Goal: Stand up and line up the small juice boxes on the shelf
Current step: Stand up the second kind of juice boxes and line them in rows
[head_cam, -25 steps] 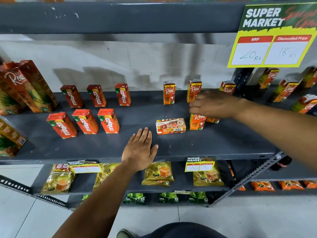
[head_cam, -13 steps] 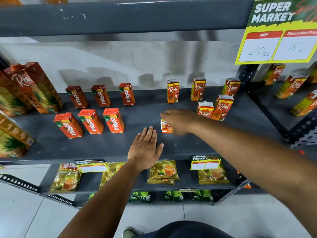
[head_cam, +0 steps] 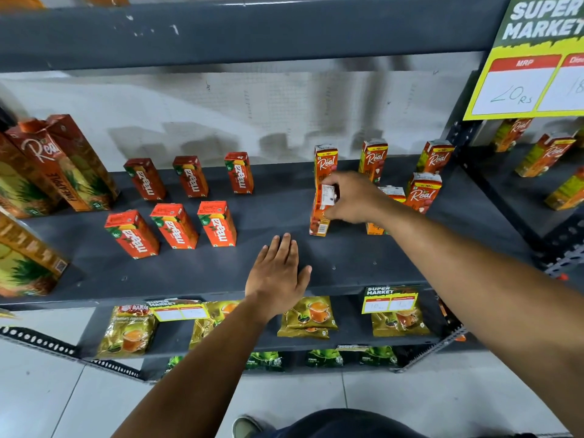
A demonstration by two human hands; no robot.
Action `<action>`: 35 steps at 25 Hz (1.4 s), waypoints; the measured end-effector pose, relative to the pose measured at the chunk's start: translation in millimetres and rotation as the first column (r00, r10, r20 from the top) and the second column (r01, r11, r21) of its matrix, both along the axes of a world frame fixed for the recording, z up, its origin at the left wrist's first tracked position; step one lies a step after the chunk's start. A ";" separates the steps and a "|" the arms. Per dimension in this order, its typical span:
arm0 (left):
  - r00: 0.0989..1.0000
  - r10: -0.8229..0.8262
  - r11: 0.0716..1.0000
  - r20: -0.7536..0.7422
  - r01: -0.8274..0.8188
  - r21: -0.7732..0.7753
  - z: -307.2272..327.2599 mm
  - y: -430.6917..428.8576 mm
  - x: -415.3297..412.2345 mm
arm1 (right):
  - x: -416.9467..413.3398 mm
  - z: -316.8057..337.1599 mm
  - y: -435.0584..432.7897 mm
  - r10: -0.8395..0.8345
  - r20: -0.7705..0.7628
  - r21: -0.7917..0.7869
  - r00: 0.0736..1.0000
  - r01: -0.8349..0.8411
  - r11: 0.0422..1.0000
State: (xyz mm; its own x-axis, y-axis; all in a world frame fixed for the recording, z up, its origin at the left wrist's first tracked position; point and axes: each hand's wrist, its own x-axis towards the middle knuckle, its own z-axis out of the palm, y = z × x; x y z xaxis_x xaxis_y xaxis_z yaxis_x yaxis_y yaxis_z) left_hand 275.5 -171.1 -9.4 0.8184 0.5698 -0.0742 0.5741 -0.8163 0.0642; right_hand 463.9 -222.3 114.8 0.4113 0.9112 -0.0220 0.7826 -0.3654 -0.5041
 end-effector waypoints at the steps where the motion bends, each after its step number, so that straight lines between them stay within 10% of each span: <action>1: 1.000 -0.001 1.000 0.003 0.001 0.001 -0.1 0.4 0.1 | 0.5 -0.1 0.7 0.003 0.036 -0.029 0.999 -0.002 1.000; 11: 1.000 0.004 1.000 0.011 -0.004 -0.007 -1.0 0.1 0.1 | -0.3 28.5 20.5 -0.047 0.172 -0.195 0.984 0.081 0.977; 22: 0.999 0.007 1.000 0.033 -0.006 -0.007 0.1 -1.0 -0.7 | -2.1 45.7 19.5 0.366 0.236 -0.408 0.900 -0.250 0.878; 26: 0.998 0.011 0.999 0.063 -0.008 -0.037 -1.6 -1.2 -2.0 | 28.6 58.1 -9.5 0.099 0.035 0.133 0.994 -0.103 0.986; 29: 0.989 0.067 0.988 0.134 -0.047 -0.145 1.9 3.5 -1.2 | 76.2 37.3 -61.4 -0.208 -0.179 0.485 0.962 0.271 0.831; 31: 0.911 0.304 0.880 0.277 -0.157 -0.449 16.0 1.6 7.3 | 106.3 11.2 -97.0 -0.341 -0.368 0.502 0.865 0.494 0.710; 33: 0.691 0.634 0.578 0.347 -0.126 -0.806 34.5 -4.2 26.8 | 127.2 -14.9 -117.5 -0.379 -0.588 0.395 0.715 0.663 0.636; 35: 0.527 0.759 0.453 0.383 -0.005 -0.892 46.4 -6.2 52.7 | 137.0 -32.9 -121.0 -0.333 -0.744 0.282 0.579 0.724 0.629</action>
State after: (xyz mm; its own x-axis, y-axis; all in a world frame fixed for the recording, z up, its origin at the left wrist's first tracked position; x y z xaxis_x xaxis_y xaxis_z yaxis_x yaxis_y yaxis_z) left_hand 328.2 -177.3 37.0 0.4916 0.8444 -0.2128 0.2520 0.0960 0.9630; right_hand 601.0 -343.2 81.9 0.8899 0.4519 -0.0623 -0.0001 -0.1363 -0.9907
